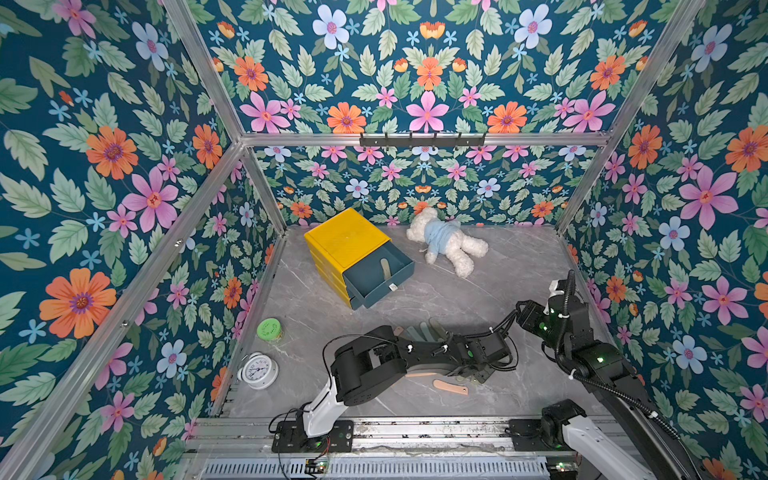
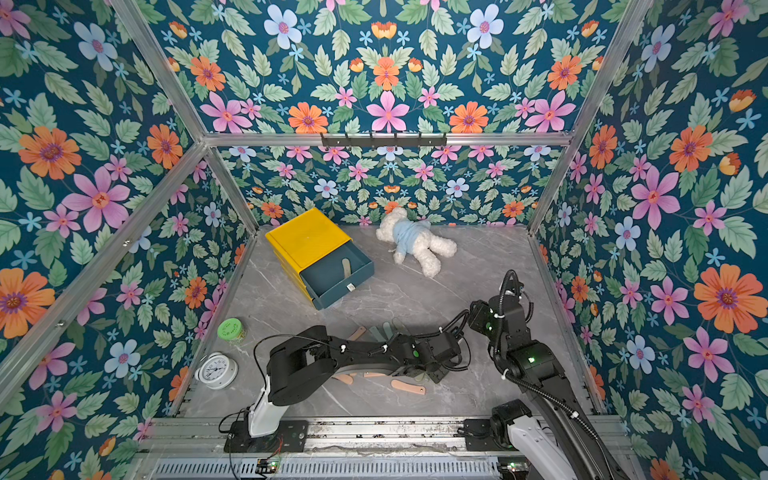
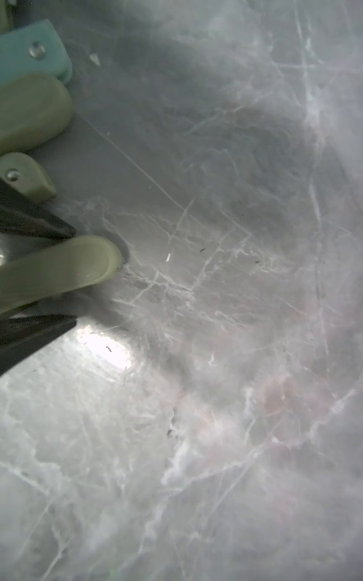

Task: Place the fruit knives into the drawer by color
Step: Pick up the fruit knife from the center of the board.

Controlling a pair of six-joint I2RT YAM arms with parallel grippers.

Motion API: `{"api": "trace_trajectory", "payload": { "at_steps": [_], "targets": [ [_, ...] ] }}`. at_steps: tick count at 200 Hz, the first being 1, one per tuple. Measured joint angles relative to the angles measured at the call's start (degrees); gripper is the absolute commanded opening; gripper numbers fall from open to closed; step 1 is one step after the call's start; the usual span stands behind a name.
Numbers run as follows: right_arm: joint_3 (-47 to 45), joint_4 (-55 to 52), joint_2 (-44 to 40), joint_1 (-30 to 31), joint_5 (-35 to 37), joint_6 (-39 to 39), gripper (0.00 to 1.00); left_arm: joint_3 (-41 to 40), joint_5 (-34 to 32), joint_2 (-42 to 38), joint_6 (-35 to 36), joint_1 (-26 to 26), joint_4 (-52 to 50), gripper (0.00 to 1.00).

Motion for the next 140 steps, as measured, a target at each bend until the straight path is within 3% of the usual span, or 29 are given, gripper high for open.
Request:
{"api": "trace_trajectory", "payload": {
  "at_steps": [40, 83, 140],
  "targets": [
    [0.1, -0.1, -0.3, 0.0, 0.0, 0.0, 0.57, -1.1, -3.0, 0.0, 0.1, -0.5, 1.2, 0.26],
    [-0.1, -0.1, -0.5, 0.0, -0.1, 0.2, 0.57, -3.8, -4.0, -2.0, 0.2, -0.6, 5.1, 0.21],
    [-0.9, 0.5, -0.2, 0.0, -0.9, 1.3, 0.57, -8.5, -3.4, -13.0, 0.1, -0.5, 1.6, 0.19]
  ]
}}
